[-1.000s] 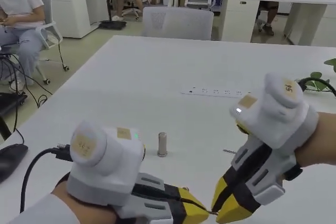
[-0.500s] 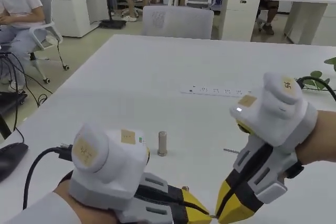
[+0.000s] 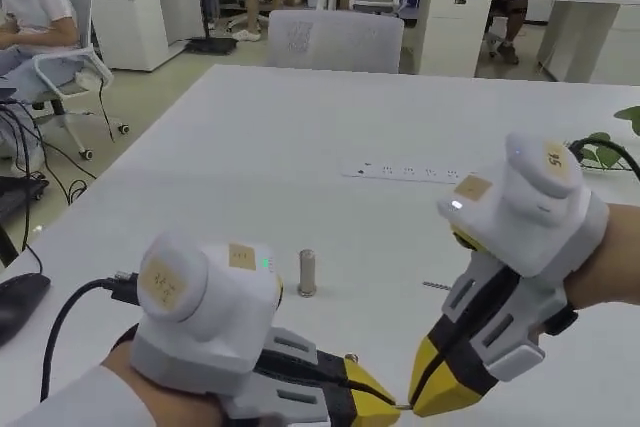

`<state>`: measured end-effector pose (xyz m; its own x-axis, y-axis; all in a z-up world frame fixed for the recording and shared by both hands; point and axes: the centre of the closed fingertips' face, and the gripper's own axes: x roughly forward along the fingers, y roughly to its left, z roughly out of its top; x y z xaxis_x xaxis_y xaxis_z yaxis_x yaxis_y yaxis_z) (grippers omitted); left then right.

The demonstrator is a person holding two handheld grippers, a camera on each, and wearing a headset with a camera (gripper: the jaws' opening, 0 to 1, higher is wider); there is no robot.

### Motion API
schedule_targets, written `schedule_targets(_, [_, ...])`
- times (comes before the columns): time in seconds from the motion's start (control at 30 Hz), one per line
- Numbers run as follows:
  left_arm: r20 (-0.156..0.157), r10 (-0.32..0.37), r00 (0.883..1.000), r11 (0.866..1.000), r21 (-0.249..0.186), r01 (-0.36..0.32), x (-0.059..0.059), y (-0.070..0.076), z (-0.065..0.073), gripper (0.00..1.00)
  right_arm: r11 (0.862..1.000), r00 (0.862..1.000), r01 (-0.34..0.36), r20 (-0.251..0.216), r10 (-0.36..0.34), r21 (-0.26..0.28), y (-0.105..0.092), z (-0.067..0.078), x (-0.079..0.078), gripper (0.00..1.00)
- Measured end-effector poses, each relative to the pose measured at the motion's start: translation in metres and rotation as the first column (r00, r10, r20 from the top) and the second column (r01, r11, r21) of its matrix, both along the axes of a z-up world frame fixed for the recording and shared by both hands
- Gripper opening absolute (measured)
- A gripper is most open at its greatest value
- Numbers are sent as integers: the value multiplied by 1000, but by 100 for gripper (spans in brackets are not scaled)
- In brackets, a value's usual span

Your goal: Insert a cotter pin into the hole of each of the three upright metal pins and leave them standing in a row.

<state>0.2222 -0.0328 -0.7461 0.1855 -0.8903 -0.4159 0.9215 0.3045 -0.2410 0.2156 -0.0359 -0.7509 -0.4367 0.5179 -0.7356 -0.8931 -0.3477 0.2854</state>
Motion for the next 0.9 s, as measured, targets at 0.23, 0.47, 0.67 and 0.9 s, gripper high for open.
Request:
schedule_targets(0.23, [-3, 8, 1000, 1000, 0, -8, 2, 0, 0, 0, 1000, 1000, 1, 28, -2, 7, 0, -1, 1, 4])
schedule_targets(0.47, [-24, 43, 999, 999, -6, -43, 6, 3, -1, 0, 999, 996, 24, 83, -26, 23, 2, -1, 5, 4])
schedule_targets(0.67, [-35, 77, 996, 997, -6, -77, 11, 8, -2, 10, 998, 994, 54, 88, -57, 36, 2, 0, 8, 4])
schedule_targets(0.9, [-32, 95, 995, 995, 2, -95, 14, 15, -7, 15, 996, 991, 86, 100, -89, 38, 1, -1, 14, 4])
